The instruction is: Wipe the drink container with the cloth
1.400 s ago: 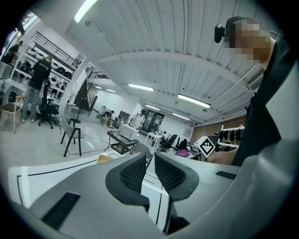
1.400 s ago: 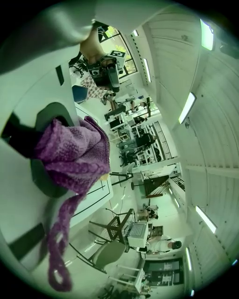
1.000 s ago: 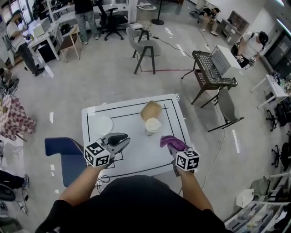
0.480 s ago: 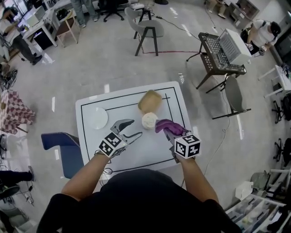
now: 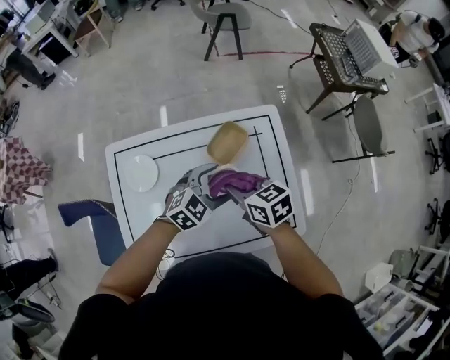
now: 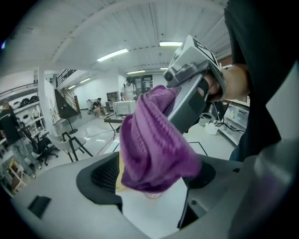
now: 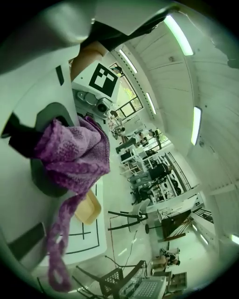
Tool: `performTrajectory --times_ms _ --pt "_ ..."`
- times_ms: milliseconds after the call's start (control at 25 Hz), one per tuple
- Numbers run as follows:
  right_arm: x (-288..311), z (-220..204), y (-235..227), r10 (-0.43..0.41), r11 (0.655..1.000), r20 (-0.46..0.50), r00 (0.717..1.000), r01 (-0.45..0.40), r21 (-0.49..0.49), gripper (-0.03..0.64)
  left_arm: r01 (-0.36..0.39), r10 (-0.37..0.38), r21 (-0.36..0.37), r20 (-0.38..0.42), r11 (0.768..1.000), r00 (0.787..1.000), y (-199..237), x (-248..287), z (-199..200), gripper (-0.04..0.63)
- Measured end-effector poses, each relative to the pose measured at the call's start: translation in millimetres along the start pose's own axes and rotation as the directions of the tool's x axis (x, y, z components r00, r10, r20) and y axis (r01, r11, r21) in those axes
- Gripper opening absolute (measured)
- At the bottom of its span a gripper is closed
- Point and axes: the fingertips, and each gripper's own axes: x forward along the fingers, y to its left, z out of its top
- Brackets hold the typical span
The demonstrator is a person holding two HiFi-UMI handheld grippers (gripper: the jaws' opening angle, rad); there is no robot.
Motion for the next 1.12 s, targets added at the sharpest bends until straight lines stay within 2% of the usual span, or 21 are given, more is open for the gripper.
performTrajectory --times_ms 120,400,880,1120 --pt "15 -11 -2 0.019 1.0 -0.066 0.998 -0.021 -0.023 0.081 0.028 -0.027 0.046 -0.023 0.999 0.999 -5 15 -3 0.391" --pt "23 -19 -13 -0.01 0.999 -0.12 0.993 0.005 -0.044 0.08 0.05 -0.05 0.012 -0.028 0.999 0.998 -4 24 -11 0.387" --pt "-29 -36 -58 -0.161 0.987 -0.087 0.983 0.162 0.0 0.081 0.024 -0.023 0.028 -0.034 0.999 0.999 -5 28 -14 0.387" --pt "-33 -41 -64 -0.175 0.984 -0.076 0.982 0.177 0.033 0.081 0.023 -0.022 0.032 -0.045 0.999 0.999 -6 28 -14 0.387"
